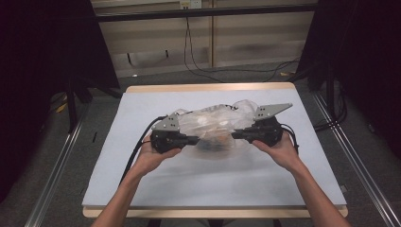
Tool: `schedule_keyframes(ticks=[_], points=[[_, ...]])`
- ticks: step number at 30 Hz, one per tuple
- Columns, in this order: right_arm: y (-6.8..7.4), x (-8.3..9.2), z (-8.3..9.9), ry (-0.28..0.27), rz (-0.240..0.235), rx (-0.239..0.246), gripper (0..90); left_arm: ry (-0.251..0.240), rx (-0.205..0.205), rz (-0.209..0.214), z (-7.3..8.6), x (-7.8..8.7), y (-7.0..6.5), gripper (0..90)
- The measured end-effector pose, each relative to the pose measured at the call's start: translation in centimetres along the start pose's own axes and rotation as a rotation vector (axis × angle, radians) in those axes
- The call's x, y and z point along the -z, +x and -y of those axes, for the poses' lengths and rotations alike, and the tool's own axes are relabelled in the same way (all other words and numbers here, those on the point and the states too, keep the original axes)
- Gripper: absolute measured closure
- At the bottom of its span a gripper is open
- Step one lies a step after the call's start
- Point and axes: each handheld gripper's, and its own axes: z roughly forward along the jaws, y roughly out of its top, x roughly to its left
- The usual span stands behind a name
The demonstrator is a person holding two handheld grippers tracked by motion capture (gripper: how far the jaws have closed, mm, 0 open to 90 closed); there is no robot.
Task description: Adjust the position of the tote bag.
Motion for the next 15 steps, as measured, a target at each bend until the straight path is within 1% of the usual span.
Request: schedule_keyframes(ticks=[1, 2, 5, 6, 7, 8, 9, 11, 12, 13, 14, 15], points=[[0.0, -0.2, 0.4, 0.009, -0.004, 0.000, 90.0, 0.012, 0.008, 0.007, 0.3, -0.3, 0.0, 90.0], [0.0, -0.4, 0.7, 0.019, -0.007, -0.002, 90.0, 0.034, 0.004, 0.006, 0.6, -0.6, 0.0, 90.0], [-0.2, -1.3, 1.8, 0.067, -0.006, -0.007, 90.0, 0.058, 0.027, 0.013, 1.4, -1.4, 0.2, 90.0], [-0.3, -1.6, 2.2, 0.073, -0.013, -0.017, 90.0, 0.067, 0.026, 0.016, 1.7, -1.6, 0.3, 90.0], [-0.4, -1.8, 2.5, 0.082, -0.013, -0.019, 90.0, 0.086, 0.022, 0.012, 1.9, -1.9, 0.3, 90.0], [-0.5, -2.0, 2.8, 0.091, -0.011, -0.020, 90.0, 0.117, 0.011, 0.006, 2.2, -2.4, 0.3, 90.0], [-0.5, -2.0, 2.8, 0.091, -0.011, -0.020, 90.0, 0.117, 0.011, 0.006, 2.2, -2.4, 0.3, 90.0], [-0.7, -2.7, 3.6, 0.106, -0.001, -0.024, 90.0, 0.124, 0.022, 0.008, 2.6, -2.7, 0.5, 90.0], [-0.9, -3.2, 4.2, 0.115, 0.000, -0.035, 90.0, 0.131, 0.023, 0.006, 2.8, -2.9, 0.5, 90.0], [-0.9, -3.2, 4.2, 0.115, 0.000, -0.035, 90.0, 0.151, 0.026, 0.004, 3.0, -3.0, 0.6, 90.0], [-1.0, -3.5, 4.5, 0.119, -0.002, -0.039, 90.0, 0.153, 0.027, 0.007, 3.6, -3.4, 0.7, 90.0], [-1.0, -4.1, 5.1, 0.135, 0.001, -0.039, 90.0, 0.171, 0.021, 0.006, 3.7, -3.5, 0.7, 90.0]])
